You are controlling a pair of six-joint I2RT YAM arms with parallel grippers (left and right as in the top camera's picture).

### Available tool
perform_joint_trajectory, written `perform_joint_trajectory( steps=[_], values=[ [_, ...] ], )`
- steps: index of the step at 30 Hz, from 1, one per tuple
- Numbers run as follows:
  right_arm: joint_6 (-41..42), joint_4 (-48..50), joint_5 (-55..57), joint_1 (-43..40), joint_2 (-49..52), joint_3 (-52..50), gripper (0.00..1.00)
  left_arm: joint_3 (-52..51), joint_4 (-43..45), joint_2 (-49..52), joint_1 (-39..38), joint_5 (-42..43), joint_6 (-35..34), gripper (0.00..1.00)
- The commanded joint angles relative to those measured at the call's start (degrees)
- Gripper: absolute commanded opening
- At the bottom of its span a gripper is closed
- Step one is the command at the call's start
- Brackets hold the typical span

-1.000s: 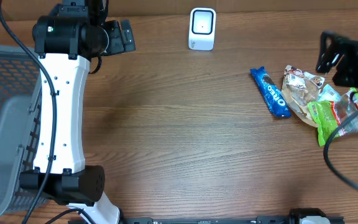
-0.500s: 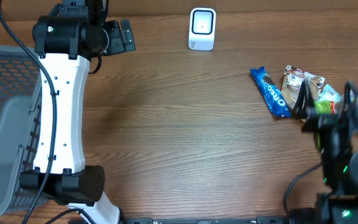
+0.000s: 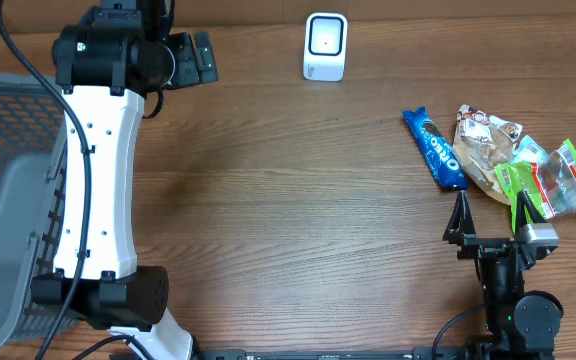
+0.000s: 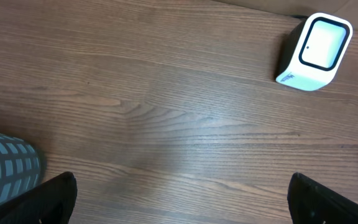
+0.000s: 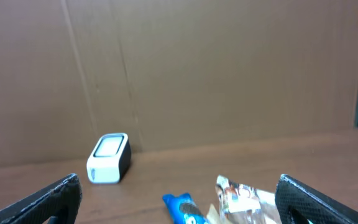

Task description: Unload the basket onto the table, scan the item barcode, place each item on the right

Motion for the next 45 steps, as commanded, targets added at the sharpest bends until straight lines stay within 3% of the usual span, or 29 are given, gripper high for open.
perform_joint_trajectory(
  steps=[1, 4, 35, 40, 45],
  values=[
    [0.2, -4.7, -0.5, 0.0, -1.0, -0.6, 1.0, 1.2, 0.2, -1.8, 0.0, -0.7, 1.1, 1.0],
    [0.2, -9.5, -0.6, -0.1, -0.8, -0.6, 1.0, 1.2, 0.2, -1.8, 0.0, -0.7, 1.1, 1.0],
    [0.2, -9.7, -0.5, -0.1, -0.6, -0.6, 1.0, 1.1, -1.7, -3.5, -0.1, -0.7, 1.1, 1.0],
    [0.2, -9.7, -0.5, -0.1, -0.6, -0.6, 1.0, -3.3, 6.9, -10.1, -0.1, -2.6, 1.3, 1.0],
    [0.2, -9.7, -0.5, -0.1, -0.6, -0.6, 1.0, -22.9, 26.6, -24.9, 0.1, -3.1, 10.2, 1.0]
  ],
)
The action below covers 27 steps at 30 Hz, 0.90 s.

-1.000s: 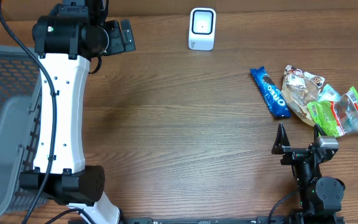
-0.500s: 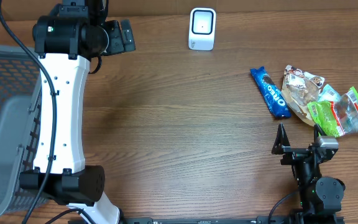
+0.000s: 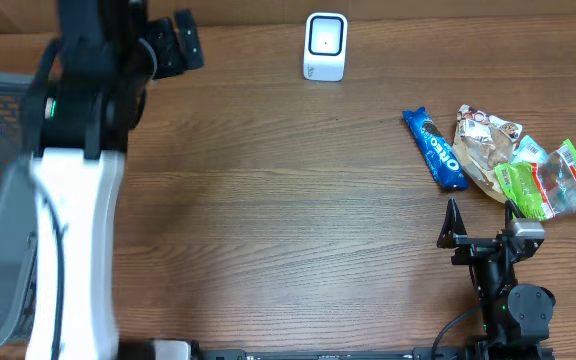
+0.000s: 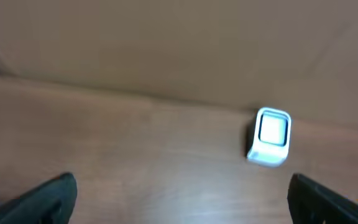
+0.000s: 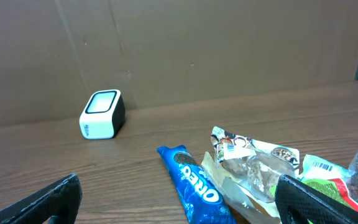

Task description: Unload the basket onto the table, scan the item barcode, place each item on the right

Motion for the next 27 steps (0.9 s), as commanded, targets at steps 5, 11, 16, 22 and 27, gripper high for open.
perform_joint_trajectory(
  steps=[5, 11, 16, 22, 27],
  values=[
    [0.1, 0.3, -0.1, -0.1, -0.3, -0.6, 1.0, -33.9, 22.6, -26.1, 1.0, -1.5, 10.3, 1.0],
    [0.1, 0.3, -0.1, -0.1, -0.3, -0.6, 1.0, -58.1, 35.7, -43.1, 3.1, -1.6, 10.1, 1.0],
    [0.1, 0.3, -0.1, -0.1, -0.3, -0.6, 1.0, -75.6, 44.9, -56.2, 3.8, -1.6, 10.1, 1.0],
    [0.1, 0.3, -0.1, -0.1, -0.3, -0.6, 1.0, -92.1, 52.3, -70.2, 3.8, -1.6, 10.1, 1.0],
    [0.1, 0.3, -0.1, -0.1, -0.3, -0.6, 1.0, -101.4, 54.5, -80.7, 3.8, -2.3, 10.1, 1.0]
  ],
)
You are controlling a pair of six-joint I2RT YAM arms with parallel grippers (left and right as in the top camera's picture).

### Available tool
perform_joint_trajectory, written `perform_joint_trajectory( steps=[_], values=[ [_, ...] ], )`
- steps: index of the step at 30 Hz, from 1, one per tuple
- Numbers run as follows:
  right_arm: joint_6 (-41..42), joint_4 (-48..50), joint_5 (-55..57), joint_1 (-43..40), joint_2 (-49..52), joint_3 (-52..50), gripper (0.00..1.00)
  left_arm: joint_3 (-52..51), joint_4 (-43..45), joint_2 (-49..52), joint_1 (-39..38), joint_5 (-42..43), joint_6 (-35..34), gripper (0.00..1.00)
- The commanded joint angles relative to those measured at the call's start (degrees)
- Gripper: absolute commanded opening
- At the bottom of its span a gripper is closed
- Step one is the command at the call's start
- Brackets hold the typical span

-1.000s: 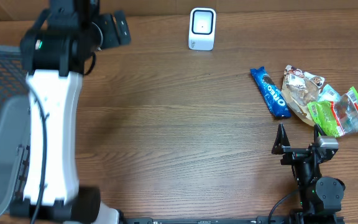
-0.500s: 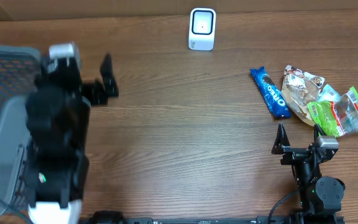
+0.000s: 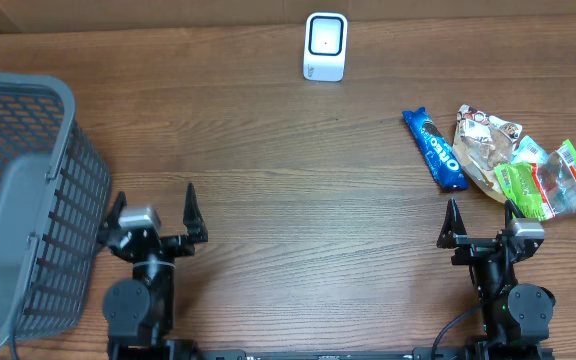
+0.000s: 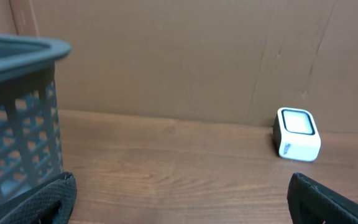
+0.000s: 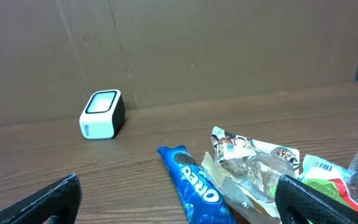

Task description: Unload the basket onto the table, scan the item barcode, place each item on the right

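A white barcode scanner (image 3: 325,45) stands at the table's far edge, also seen in the wrist views (image 4: 298,134) (image 5: 102,114). A blue Oreo pack (image 3: 435,148) (image 5: 192,185) lies at the right beside a clear snack bag (image 3: 483,140) (image 5: 253,162) and a green packet (image 3: 551,180). My left gripper (image 3: 151,216) rests low at the front left, open and holding nothing. My right gripper (image 3: 481,222) rests at the front right, open and holding nothing, a little nearer than the snacks.
A grey mesh basket (image 3: 18,200) (image 4: 17,106) fills the left side of the table, close beside the left arm. A brown cardboard wall (image 5: 197,43) stands behind the table.
The left arm has dropped from high over the far left of the table to its low position at the front left. The right arm and the items have not moved.
The left arm stood raised over the left side with its gripper near the far edge, and the right gripper pointed higher at the wall. Then the right arm sat low facing the snacks. Now both arms sit low at the front, both grippers open.
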Motion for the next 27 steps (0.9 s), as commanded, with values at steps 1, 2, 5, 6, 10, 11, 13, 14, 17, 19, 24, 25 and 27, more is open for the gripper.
perform_joint_trajectory(
  steps=[1, 2, 5, 6, 10, 11, 13, 14, 17, 19, 24, 25, 27],
  values=[
    [0.1, 0.3, -0.1, 0.0, -0.3, -0.6, 1.0, -5.1, 0.8, -6.7, 0.4, -1.4, 1.2, 1.0],
    [0.1, 0.3, -0.1, 0.0, -0.3, -0.6, 1.0, -6.0, 0.8, -7.8, 0.4, -1.5, 1.2, 1.0],
    [0.1, 0.3, -0.1, 0.0, -0.3, -0.6, 1.0, -8.8, 0.8, -11.3, 0.4, -2.3, 1.2, 1.0],
    [0.1, 0.3, -0.1, 0.0, -0.3, -0.6, 1.0, -9.7, 0.8, -12.2, 0.4, -2.5, 1.2, 1.0],
    [0.1, 0.3, -0.1, 0.0, -0.3, -0.6, 1.0, -12.2, 0.9, -13.8, 0.2, -3.1, 1.2, 1.0],
    [0.1, 0.3, -0.1, 0.0, -0.3, -0.6, 1.0, -13.3, 0.9, -13.8, 0.2, -3.1, 1.1, 1.0],
    [0.1, 0.3, -0.1, 0.0, -0.3, -0.6, 1.0, -14.4, 0.8, -13.8, 0.2, -3.1, 0.6, 1.0],
    [0.1, 0.3, -0.1, 0.0, -0.3, -0.6, 1.0, -14.7, -0.2, -13.8, 0.2, -3.1, 0.1, 1.0],
    [0.1, 0.3, -0.1, 0.0, -0.3, -0.6, 1.0, -14.7, -1.6, -13.8, 0.2, -3.2, -0.2, 1.0],
    [0.1, 0.3, -0.1, 0.0, -0.3, -0.6, 1.0, -14.7, -1.6, -13.8, 0.2, -3.2, 0.0, 1.0],
    [0.1, 0.3, -0.1, 0.0, -0.3, -0.6, 1.0, -14.7, -1.6, -13.8, 0.2, -2.6, 0.0, 1.0],
    [0.1, 0.3, -0.1, 0.0, -0.3, -0.6, 1.0, -14.7, -1.6, -13.8, 0.2, -2.6, 0.0, 1.0],
    [0.1, 0.3, -0.1, 0.0, -0.3, -0.6, 1.0, -14.7, -1.6, -13.8, 0.2, -2.6, 0.0, 1.0]
  ],
)
